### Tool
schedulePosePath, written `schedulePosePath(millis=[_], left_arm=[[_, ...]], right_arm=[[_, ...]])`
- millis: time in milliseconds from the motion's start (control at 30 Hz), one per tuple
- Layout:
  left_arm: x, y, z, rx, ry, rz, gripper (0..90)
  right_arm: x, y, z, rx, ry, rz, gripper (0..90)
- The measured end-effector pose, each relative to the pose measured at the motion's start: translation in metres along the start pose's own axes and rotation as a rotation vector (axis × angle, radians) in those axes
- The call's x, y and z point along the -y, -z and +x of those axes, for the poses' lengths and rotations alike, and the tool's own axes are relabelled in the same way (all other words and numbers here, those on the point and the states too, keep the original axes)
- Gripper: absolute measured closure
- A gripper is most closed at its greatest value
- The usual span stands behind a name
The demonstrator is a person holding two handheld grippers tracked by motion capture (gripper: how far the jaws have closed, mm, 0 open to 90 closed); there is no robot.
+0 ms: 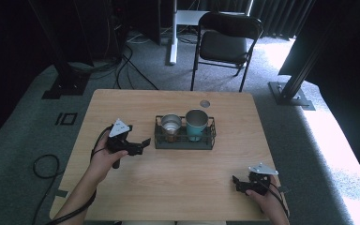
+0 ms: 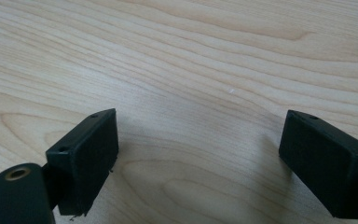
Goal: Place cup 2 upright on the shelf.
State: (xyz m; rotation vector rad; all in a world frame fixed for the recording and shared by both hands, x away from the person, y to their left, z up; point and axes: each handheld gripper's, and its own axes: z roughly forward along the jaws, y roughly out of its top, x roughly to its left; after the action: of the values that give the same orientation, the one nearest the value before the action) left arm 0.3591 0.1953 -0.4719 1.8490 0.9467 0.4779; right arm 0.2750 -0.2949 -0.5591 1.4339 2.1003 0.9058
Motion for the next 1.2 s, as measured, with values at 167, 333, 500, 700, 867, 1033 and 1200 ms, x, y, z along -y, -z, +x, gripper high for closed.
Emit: schedulePosePath(millis=[167, 333, 500, 700, 867, 1033, 1200], left_arm=[[0.01, 0.008, 0.0, -0.017, 0.016, 0.003, 2.7], [0.019, 0.016, 0.0, -0.026, 0.033, 0.002, 2.7], [0.024, 0.02, -0.001, -0.032, 0.033, 0.009, 2.7], [0.04, 0.033, -0.005, -0.058, 0.047, 0.032, 2.7], [0.054, 0.037, -0.003, -0.067, 0.08, 0.047, 2.7], [0.066, 0.044, 0.001, -0.093, 0.076, 0.059, 2.7], [0.084, 0.053, 0.01, -0.144, 0.106, 0.102, 2.7]], right_arm=[[0.0, 0.0, 0.0, 0.0, 0.0, 0.0, 11.3], [0.0, 0.0, 0.0, 0.0, 0.0, 0.0, 11.3], [0.0, 0.0, 0.0, 0.0, 0.0, 0.0, 11.3], [0.0, 0.0, 0.0, 0.0, 0.0, 0.0, 11.3], [0.0, 0.0, 0.0, 0.0, 0.0, -0.001, 11.4], [0.0, 0.0, 0.0, 0.0, 0.001, 0.0, 11.3], [0.0, 0.0, 0.0, 0.0, 0.003, -0.001, 11.3]])
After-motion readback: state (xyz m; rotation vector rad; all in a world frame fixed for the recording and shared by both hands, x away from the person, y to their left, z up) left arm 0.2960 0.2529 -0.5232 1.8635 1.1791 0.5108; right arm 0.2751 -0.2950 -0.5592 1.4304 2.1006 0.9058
